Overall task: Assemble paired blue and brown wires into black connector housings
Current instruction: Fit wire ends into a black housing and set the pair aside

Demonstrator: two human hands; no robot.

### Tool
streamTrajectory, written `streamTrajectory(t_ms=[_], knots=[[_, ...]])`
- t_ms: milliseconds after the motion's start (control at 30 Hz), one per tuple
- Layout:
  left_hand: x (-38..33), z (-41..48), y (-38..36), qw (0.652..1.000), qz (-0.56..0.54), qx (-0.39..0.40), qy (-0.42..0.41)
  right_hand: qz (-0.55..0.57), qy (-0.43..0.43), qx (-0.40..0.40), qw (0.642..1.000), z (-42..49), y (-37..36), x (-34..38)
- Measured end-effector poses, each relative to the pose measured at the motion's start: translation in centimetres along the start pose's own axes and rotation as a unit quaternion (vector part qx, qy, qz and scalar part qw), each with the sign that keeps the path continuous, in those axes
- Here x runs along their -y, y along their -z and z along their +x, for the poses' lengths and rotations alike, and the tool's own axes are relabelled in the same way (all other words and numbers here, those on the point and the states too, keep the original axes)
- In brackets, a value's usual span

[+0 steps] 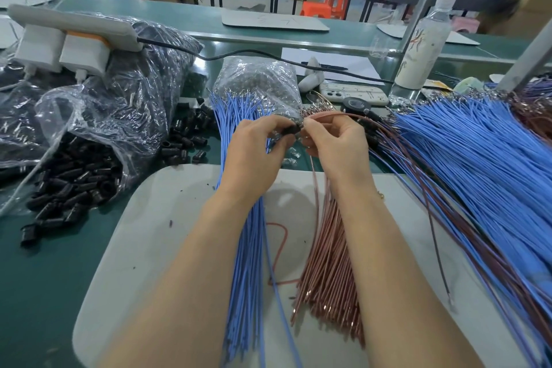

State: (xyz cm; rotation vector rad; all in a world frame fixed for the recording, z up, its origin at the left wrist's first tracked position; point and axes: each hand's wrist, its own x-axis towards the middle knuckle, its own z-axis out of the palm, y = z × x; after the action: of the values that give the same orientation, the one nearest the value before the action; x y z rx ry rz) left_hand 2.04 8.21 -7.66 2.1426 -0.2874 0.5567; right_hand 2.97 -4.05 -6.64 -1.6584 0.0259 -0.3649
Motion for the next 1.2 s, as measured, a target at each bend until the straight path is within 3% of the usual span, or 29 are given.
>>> streamTrajectory(t_ms=[100, 300, 467, 667, 800, 1033, 1200], knots=[[0.1, 0.0, 0.0, 1.000, 0.005, 0.000, 0.006, 0.023, 0.011, -0.026, 0.999, 0.1, 0.1, 0.0], [0.0, 0.1, 0.0, 1.000, 0.012, 0.000, -0.012, -0.051, 0.019, 0.015, 0.998, 0.0, -0.4, -0.3], [-0.1, 0.0, 0.1, 1.000, -0.005, -0.010, -0.009, 0.031, -0.031, -0.011, 0.999, 0.0, -0.2, 0.2], [-0.5, 0.1, -0.1, 1.000, -0.012, 0.005, -0.025, -0.047, -0.032, 0.045, 0.997, -0.5, -0.7, 0.4], [-0.6, 0.0, 0.1, 0.999, -0.022, -0.012, -0.020, 0.034, -0.049, 0.012, 0.998, -0.2, -0.4, 0.7], [-1.2, 0.0, 0.4, 0.999, -0.019, -0.004, -0.046, 0.029, -0.056, 0.042, 0.997, -0.4, -0.4, 1.1], [-1.3, -0.1, 0.4, 0.999, -0.010, -0.018, -0.032, -0.064, -0.007, 0.012, 0.998, -0.1, 0.3, 1.1]])
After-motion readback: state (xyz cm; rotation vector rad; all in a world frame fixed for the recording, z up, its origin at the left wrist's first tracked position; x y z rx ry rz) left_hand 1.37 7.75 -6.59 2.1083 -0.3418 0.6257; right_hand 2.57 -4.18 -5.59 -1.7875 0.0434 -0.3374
